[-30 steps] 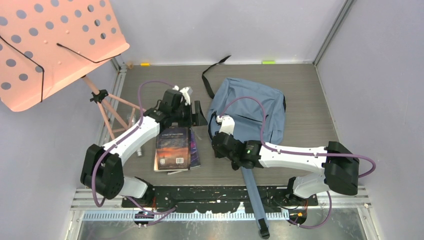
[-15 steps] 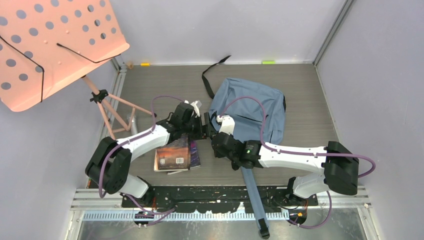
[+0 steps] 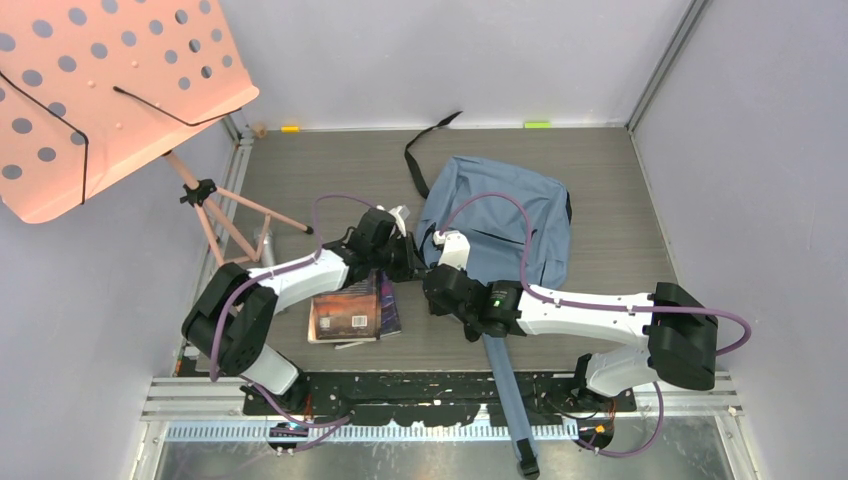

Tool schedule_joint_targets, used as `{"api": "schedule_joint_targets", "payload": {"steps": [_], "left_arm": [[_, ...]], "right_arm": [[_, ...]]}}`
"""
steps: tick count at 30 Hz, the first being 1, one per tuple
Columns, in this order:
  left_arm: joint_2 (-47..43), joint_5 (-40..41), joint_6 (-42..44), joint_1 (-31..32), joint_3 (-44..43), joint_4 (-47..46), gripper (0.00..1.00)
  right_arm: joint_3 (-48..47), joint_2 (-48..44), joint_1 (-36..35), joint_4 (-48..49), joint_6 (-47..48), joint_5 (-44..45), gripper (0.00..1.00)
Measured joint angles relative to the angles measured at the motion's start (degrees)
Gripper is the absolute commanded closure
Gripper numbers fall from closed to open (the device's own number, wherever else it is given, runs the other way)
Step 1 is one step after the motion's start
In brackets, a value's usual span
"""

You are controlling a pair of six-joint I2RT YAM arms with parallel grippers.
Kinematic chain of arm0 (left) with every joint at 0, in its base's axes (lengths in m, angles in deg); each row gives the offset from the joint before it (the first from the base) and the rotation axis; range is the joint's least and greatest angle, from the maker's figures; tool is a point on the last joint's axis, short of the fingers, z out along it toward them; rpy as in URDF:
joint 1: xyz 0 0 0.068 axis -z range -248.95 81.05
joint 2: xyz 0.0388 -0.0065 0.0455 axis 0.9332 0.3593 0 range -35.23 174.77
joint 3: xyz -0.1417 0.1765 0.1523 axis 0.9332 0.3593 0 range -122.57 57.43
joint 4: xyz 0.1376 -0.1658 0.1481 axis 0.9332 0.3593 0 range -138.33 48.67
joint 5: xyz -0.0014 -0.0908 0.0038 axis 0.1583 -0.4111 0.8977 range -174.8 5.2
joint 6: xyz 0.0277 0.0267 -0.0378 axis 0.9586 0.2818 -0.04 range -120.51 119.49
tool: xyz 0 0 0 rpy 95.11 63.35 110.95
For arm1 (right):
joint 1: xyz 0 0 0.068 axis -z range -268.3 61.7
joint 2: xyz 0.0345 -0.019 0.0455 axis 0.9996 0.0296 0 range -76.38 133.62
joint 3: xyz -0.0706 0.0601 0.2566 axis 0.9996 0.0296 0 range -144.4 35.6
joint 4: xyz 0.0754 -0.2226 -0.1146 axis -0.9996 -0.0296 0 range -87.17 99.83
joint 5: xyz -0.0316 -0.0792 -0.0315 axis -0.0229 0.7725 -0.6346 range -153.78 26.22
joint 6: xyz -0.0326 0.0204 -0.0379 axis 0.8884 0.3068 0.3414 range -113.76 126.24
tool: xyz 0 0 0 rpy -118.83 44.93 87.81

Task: Pack the student bag
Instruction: Unzip the student bag at the center of the board.

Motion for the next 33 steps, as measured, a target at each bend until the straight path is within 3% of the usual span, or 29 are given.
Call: {"api": "schedule_joint_targets", "payload": {"steps": [2,10,17,21,31,33], "left_arm": [[0.00,0.04,0.26,0.02,0.00,0.02,1.00],[0.07,1.11,5.29,-0.59,-3.93,5.57,1.00],[2.60,-0.63,12.85,-6.71,-11.23,13.62,1.00],[8.72,-2.84,18.27,-10.25,-19.63,18.67,1.00],[24.09,-5.55,28.87,-11.34,-41.03,27.54,1.00],[26.16,-6.08,30.10,-11.56,-44.06,28.98,0.95]], "right_arm": [[0.00,0.00,0.00,-0.24,0.02,0.13,0.99],[-0.02,-0.50,-0.15,-1.97,0.04,0.92,0.99],[-0.02,-3.67,-0.15,-2.99,0.00,2.60,1.00],[-0.02,-4.85,-0.09,-4.13,-0.11,4.28,0.99],[0.00,-4.94,0.31,-5.42,-0.33,6.93,1.00],[0.00,-4.96,0.46,-5.44,-0.37,7.37,0.99]]}}
